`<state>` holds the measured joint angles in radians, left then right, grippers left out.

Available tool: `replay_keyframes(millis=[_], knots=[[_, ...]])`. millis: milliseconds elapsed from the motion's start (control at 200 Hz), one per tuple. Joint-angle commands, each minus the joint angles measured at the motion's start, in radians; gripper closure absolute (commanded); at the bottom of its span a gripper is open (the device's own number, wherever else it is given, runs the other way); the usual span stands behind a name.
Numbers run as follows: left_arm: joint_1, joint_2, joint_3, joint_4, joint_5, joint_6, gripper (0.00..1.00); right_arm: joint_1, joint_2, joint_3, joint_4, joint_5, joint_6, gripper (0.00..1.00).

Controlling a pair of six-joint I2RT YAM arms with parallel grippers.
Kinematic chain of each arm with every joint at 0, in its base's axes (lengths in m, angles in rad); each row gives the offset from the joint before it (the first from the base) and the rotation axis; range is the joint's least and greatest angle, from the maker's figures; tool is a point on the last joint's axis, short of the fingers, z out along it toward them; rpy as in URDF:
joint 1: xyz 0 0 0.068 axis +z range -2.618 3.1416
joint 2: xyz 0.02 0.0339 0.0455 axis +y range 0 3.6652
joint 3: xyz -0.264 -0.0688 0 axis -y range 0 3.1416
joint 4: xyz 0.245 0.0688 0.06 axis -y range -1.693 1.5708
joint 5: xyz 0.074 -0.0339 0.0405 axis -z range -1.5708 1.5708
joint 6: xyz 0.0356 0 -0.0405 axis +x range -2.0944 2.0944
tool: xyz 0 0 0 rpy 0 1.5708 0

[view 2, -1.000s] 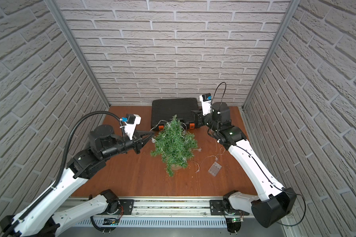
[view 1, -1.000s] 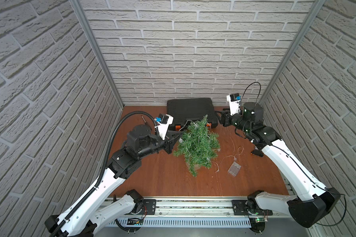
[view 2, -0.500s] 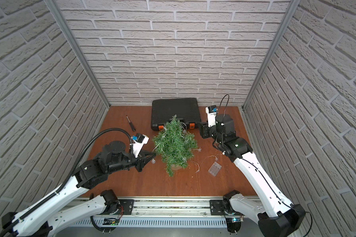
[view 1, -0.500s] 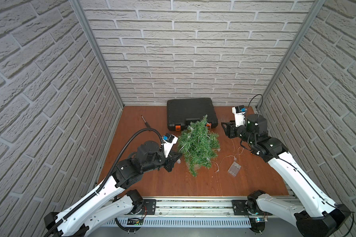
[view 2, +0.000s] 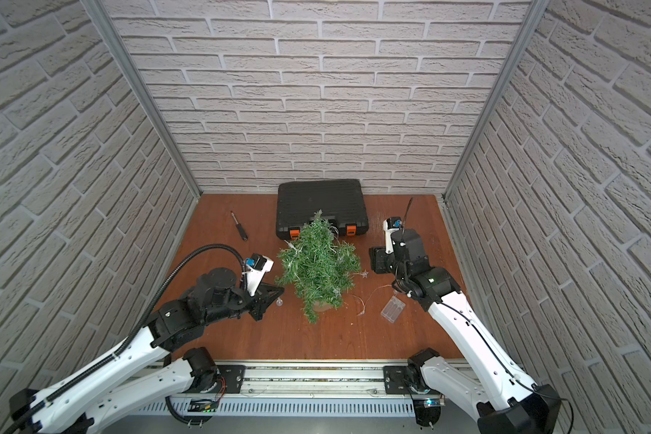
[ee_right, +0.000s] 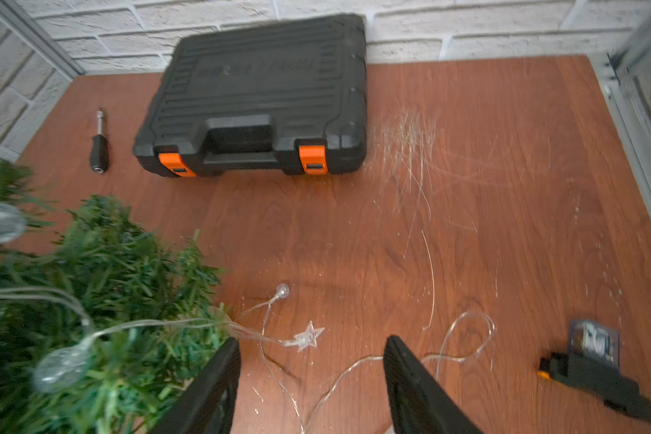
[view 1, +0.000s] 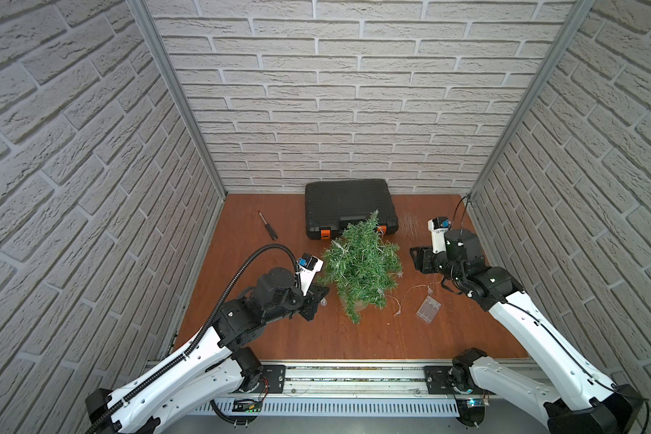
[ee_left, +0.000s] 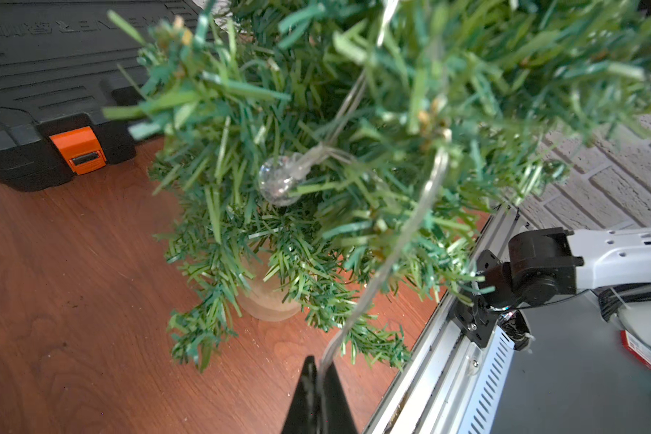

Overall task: Wrap string light around the christmas tree
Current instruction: Wrap the light string around the Christmas tree, then pick up the light string from the center of the board.

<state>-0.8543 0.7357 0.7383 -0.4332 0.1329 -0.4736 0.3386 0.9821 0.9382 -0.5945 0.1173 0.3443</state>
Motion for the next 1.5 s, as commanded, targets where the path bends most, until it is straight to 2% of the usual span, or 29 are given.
replay_keyframes(millis=[0, 200, 320, 460, 485, 585, 600, 645, 780, 970, 1280, 1495], knots=[[-0.006, 0.023, -0.022, 0.065, -0.031, 0.003, 0.83, 0.006, -0.032, -0.062, -0.067, 0.072, 0.161, 0.37], [-0.006, -0.003, -0.024, 0.05, -0.119, 0.014, 0.45, 0.005, -0.083, -0.215, -0.085, 0.149, 0.43, 0.35], [-0.006, -0.043, -0.018, 0.055, -0.125, 0.024, 0.39, 0.005, -0.015, -0.209, -0.18, 0.211, 0.527, 0.34], [-0.006, -0.081, -0.017, 0.051, -0.156, 0.036, 0.33, 0.007, 0.046, -0.265, -0.164, 0.161, 0.581, 0.31], [-0.006, -0.088, -0.016, 0.048, -0.166, 0.038, 0.32, 0.007, 0.05, -0.278, -0.157, 0.16, 0.588, 0.23], [-0.006, -0.121, -0.02, 0.037, -0.191, 0.043, 0.29, 0.007, 0.061, -0.312, -0.144, 0.165, 0.612, 0.21], [-0.005, -0.13, -0.021, 0.037, -0.195, 0.042, 0.28, 0.007, 0.062, -0.316, -0.144, 0.166, 0.615, 0.14], [-0.005, -0.143, -0.027, 0.04, -0.207, 0.042, 0.24, 0.007, 0.065, -0.327, -0.127, 0.161, 0.618, 0.04], [-0.006, -0.172, -0.041, 0.045, -0.234, 0.041, 0.11, 0.007, 0.11, -0.347, -0.084, 0.158, 0.623, 0.0], [-0.005, -0.198, -0.043, 0.031, -0.271, 0.035, 0.09, 0.006, 0.192, -0.367, -0.02, 0.151, 0.648, 0.02], [-0.006, -0.254, -0.047, 0.022, -0.322, 0.03, 0.09, 0.007, 0.282, -0.384, 0.018, 0.167, 0.682, 0.18], [-0.006, -0.247, -0.037, 0.009, -0.326, 0.029, 0.09, 0.007, 0.297, -0.382, 0.015, 0.18, 0.682, 0.23]])
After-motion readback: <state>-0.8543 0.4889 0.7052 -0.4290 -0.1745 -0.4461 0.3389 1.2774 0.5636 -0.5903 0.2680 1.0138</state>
